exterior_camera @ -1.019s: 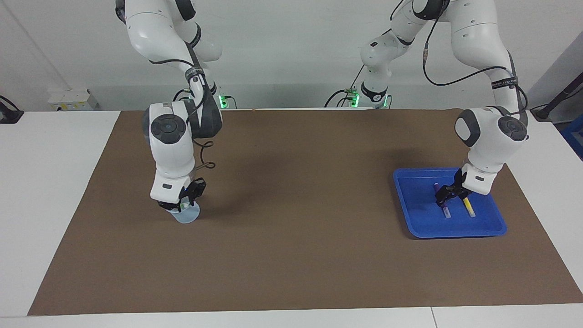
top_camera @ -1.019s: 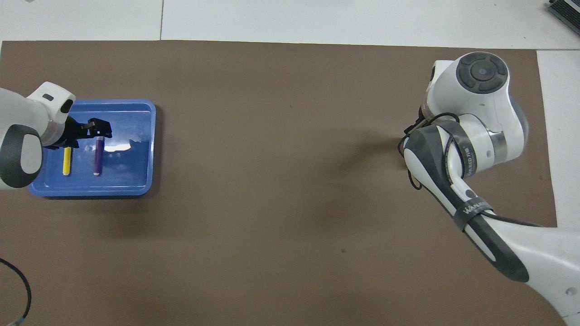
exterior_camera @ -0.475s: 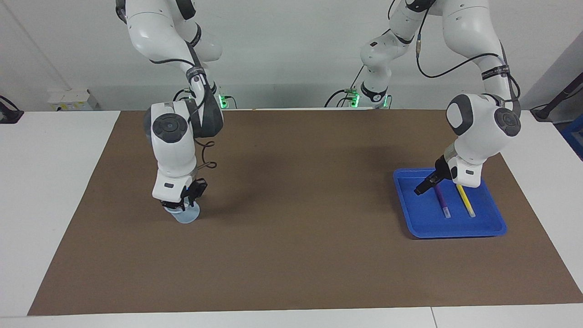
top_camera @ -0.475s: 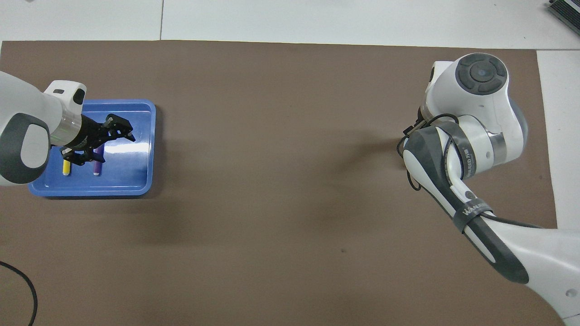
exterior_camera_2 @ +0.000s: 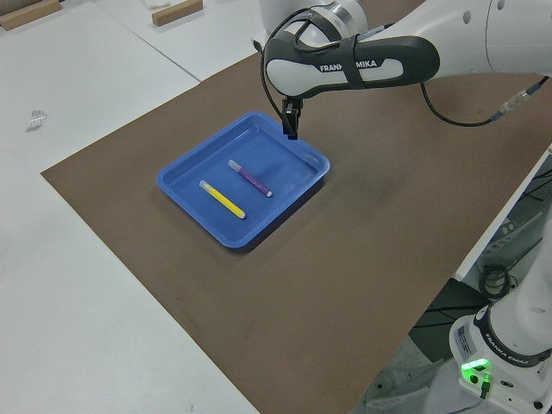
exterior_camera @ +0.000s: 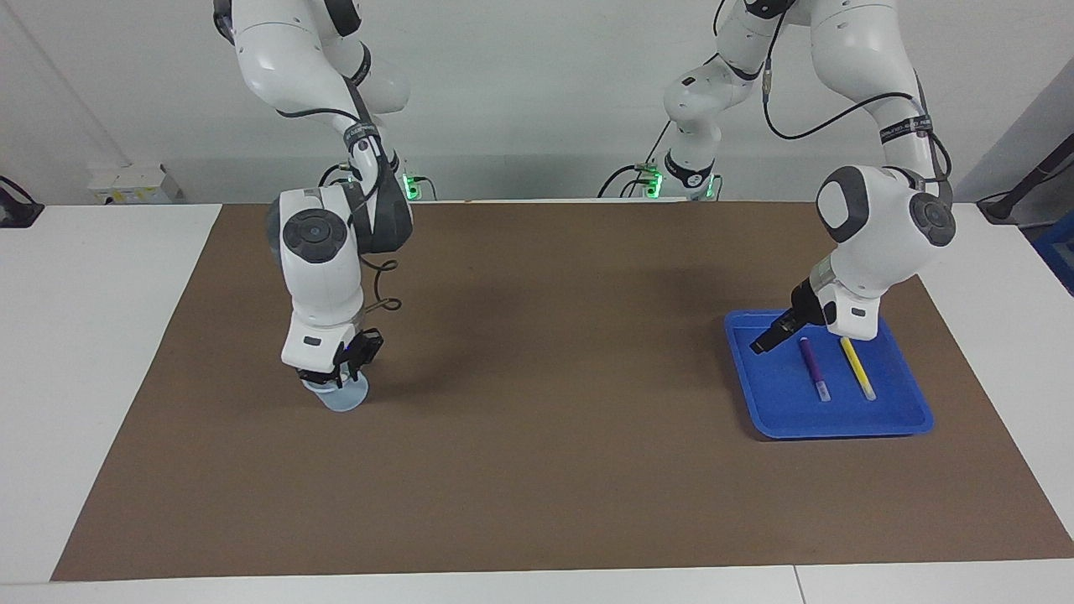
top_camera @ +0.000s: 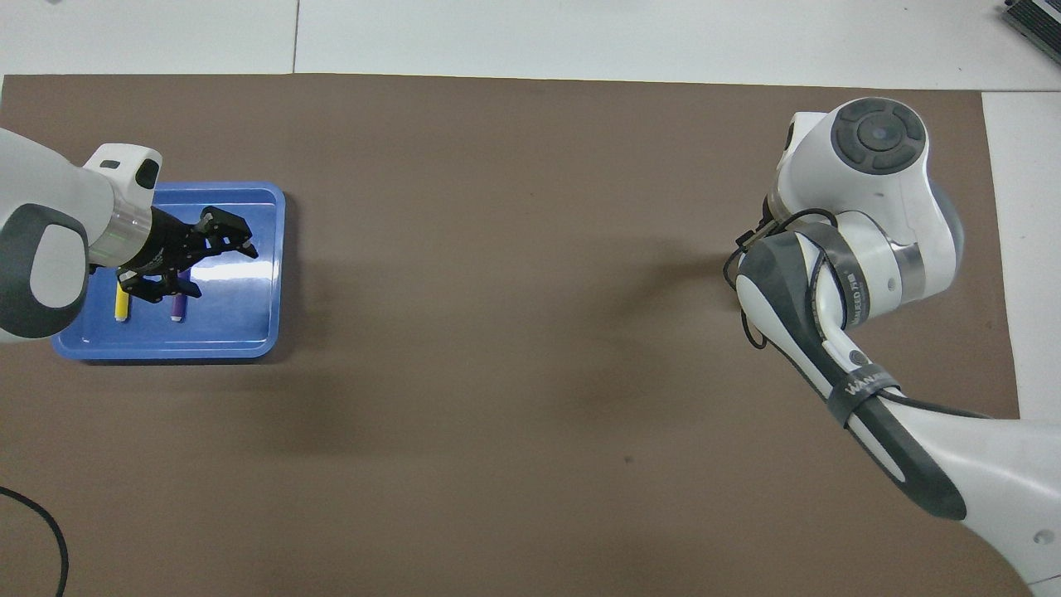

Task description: Right arm passes pens to left for tray arrangement

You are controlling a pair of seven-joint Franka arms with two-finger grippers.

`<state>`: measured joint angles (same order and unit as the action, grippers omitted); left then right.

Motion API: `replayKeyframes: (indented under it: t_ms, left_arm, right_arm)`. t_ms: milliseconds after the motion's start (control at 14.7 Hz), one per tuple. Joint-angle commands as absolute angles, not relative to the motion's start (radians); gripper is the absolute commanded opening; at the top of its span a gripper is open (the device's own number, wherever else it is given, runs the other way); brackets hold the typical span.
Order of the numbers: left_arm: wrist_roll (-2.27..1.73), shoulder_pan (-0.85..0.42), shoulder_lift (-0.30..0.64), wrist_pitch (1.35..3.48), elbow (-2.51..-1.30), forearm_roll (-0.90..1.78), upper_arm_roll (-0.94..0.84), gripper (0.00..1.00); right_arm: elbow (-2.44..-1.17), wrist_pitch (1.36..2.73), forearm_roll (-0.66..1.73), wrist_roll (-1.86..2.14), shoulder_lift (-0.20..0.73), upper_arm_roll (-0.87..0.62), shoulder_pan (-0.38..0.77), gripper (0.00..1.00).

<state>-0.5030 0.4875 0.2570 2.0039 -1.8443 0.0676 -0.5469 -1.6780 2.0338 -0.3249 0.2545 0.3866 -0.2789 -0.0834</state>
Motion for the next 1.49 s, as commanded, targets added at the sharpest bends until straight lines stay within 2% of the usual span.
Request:
replayKeyframes:
  t_ms: [0,747,1426]
  left_arm:
    - [-0.428,0.491,0.221,2.016,-1.847,0.084,-0.540,1.00]
    - [-0.446,0.500,0.215,1.994,-1.847,0.090,-0.537,1.00]
    - [-0.528,0.495,0.203,1.934,-1.841,0.164,-0.538,1.00]
  right_arm:
    - [-1.704,2.036,-0.310,0.238,0.364,-0.287,-0.091,0.30]
    - [-1.677,1.990,-0.311,0.244,0.364,-0.290,-0.089,0.30]
    - [-1.692,2.008,-0.311,0.282,0.359,-0.290,-0.091,0.29]
